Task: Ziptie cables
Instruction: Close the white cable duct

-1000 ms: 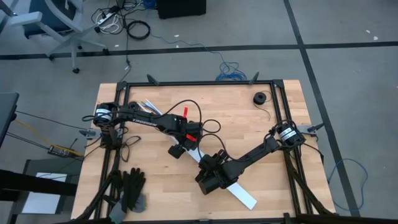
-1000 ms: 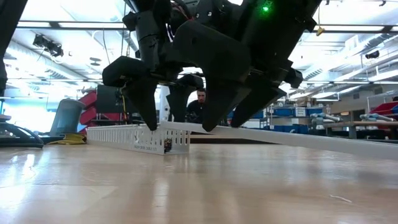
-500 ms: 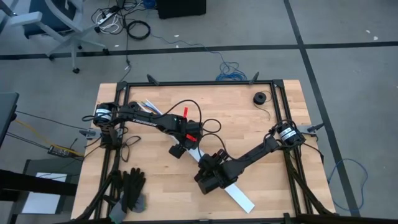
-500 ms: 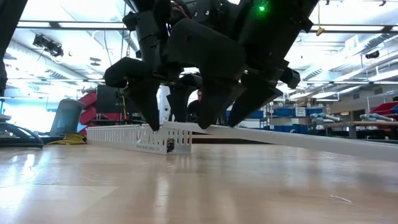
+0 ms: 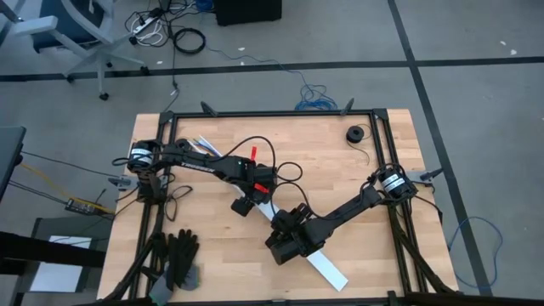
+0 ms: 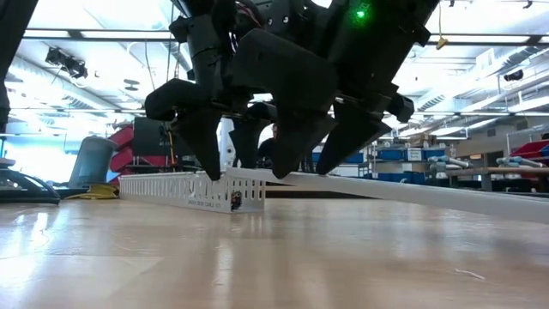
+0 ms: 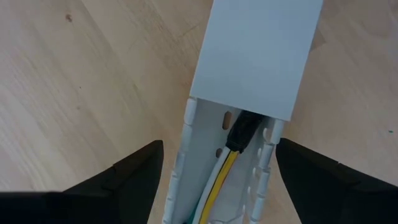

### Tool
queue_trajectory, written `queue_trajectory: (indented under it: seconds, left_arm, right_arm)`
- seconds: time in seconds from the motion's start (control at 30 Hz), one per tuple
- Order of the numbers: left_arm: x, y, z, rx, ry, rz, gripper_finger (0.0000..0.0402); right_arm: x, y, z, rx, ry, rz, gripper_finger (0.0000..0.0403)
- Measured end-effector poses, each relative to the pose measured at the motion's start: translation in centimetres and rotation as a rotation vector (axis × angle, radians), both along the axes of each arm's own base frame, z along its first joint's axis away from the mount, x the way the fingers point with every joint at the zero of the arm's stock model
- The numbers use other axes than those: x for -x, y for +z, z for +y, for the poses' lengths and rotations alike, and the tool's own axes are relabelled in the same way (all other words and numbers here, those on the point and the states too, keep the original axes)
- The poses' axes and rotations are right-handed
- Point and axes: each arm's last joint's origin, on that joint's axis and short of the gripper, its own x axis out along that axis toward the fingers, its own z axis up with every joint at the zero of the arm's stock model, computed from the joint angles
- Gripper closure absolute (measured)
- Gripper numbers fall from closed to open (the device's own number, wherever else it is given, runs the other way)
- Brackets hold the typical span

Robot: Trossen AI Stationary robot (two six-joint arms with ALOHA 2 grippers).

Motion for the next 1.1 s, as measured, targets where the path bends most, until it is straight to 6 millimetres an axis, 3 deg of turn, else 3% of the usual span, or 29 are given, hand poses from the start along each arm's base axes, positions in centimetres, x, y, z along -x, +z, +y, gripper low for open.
queue_trajectory:
  seconds: [0.37,1.1]
  left_arm:
    - [0.03,-0.01,-0.04,0.001,-0.001,0.003,0.0114]
    - [0.03,-0.01,-0.06,0.004,0.005,0.003,0.0114]
  right_arm:
    - [0.04,-0.05,0.02,0.011,0.041,0.033,0.0101]
    - [-0.06,0.51,0.29,0.118,0.058,0.003,0.0105]
